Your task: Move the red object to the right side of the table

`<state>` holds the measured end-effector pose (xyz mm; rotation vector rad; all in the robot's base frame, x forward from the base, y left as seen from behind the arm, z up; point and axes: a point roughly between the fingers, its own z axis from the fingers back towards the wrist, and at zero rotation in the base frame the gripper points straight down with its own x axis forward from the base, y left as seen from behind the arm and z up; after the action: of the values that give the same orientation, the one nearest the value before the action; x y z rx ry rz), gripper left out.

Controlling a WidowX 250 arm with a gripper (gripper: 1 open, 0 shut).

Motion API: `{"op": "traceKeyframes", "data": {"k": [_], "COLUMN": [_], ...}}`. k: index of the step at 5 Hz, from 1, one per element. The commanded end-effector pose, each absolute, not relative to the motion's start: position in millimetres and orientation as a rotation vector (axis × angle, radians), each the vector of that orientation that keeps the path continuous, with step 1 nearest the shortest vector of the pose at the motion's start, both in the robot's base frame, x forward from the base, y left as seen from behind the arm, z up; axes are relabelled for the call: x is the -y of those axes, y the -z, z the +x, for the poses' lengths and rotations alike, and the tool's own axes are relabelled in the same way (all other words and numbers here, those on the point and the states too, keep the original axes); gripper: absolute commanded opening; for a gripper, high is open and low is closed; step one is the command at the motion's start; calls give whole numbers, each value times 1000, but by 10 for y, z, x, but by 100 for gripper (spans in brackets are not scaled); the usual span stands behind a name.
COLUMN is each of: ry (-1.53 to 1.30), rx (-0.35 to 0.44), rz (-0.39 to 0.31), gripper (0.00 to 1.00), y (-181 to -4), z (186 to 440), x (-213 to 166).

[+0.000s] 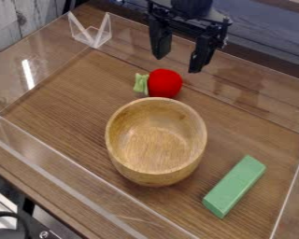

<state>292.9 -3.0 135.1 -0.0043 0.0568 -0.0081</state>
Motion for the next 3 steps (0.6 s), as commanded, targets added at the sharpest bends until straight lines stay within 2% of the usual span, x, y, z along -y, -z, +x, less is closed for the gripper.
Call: {"op": "traceKeyframes", "data": {"k": [1,3], "ry": [5,3], "rx": [-70,-73], "rz": [3,14], "gripper": [100,100], "y": [-1213,-899], "z": [3015,3163], "x": [-50,-219]}}
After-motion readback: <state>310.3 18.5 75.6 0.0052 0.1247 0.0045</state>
